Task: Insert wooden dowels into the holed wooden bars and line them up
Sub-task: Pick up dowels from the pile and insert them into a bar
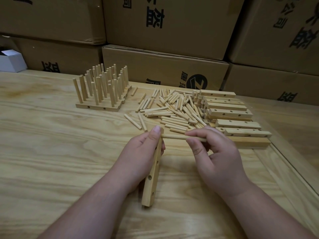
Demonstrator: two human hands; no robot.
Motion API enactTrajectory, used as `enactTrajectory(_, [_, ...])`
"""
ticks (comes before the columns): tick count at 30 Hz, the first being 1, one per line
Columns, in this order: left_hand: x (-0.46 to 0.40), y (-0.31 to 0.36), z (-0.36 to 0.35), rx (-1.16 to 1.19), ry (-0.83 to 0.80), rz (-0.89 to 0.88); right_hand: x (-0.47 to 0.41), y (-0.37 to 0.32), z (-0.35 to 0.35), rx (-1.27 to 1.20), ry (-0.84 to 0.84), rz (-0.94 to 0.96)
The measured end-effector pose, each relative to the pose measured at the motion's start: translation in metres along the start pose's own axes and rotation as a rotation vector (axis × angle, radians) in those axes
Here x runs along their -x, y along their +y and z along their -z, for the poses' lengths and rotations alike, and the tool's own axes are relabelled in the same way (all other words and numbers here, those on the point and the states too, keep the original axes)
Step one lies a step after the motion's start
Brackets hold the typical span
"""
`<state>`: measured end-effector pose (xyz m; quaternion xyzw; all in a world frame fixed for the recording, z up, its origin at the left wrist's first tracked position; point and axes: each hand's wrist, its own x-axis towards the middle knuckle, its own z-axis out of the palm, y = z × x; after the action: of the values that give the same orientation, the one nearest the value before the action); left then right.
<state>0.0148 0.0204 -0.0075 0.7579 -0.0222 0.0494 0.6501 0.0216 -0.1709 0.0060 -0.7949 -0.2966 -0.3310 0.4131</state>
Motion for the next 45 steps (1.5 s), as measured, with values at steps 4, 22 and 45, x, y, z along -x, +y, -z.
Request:
enactTrajectory(4, [0.001, 0.002, 0.001, -0.022, -0.022, -0.010, 0.000, 0.001, 0.001, 0.025, -0.033, -0.095])
enactTrajectory(22, [-0.001, -0.002, -0.002, 0.073, -0.031, 0.061, 0.000, -0.004, -0.004, -0.040, -0.079, -0.176])
enactTrajectory(45, [0.001, 0.000, -0.003, -0.148, -0.099, 0.011, -0.016, -0.021, 0.001, 0.021, -0.313, -0.408])
